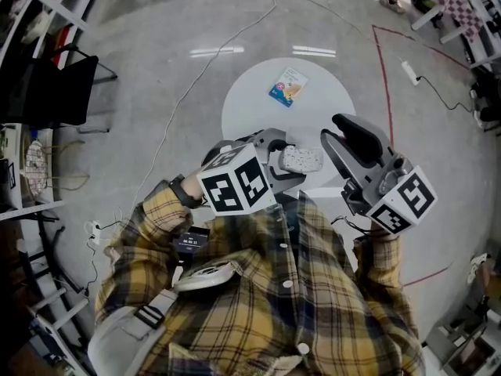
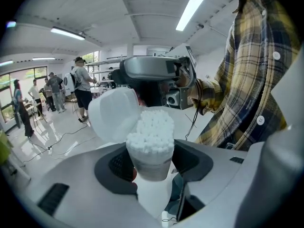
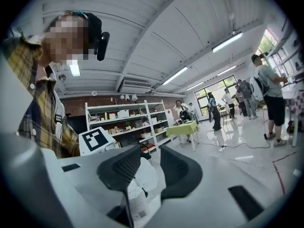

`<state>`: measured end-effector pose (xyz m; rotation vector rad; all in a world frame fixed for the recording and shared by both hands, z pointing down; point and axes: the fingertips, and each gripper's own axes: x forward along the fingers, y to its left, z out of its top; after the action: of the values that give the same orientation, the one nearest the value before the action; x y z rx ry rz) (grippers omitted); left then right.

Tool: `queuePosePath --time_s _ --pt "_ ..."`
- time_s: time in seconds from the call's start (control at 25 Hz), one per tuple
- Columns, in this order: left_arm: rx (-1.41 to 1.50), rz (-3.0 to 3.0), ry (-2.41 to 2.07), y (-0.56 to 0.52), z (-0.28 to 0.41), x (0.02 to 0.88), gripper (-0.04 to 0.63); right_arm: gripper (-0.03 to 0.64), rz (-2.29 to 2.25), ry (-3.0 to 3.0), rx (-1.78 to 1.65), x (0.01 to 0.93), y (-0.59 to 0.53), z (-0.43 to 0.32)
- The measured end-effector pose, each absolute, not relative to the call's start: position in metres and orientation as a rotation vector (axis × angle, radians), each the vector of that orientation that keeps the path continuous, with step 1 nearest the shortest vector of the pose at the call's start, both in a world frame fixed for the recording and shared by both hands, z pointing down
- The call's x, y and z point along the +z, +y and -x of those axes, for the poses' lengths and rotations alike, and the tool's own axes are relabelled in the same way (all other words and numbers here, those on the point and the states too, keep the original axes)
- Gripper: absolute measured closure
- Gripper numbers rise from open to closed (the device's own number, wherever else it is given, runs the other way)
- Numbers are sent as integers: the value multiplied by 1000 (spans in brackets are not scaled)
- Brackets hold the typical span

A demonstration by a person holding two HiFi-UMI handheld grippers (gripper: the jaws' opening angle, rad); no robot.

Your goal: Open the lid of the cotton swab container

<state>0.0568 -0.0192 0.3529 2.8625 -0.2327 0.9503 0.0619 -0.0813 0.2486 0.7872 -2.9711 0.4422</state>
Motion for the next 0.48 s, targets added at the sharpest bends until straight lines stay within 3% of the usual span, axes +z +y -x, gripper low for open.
queuePosePath --time_s 0.48 --pt "924 -2849 -305 -34 -55 347 355 582 -1014 -2905 502 266 -71 -87"
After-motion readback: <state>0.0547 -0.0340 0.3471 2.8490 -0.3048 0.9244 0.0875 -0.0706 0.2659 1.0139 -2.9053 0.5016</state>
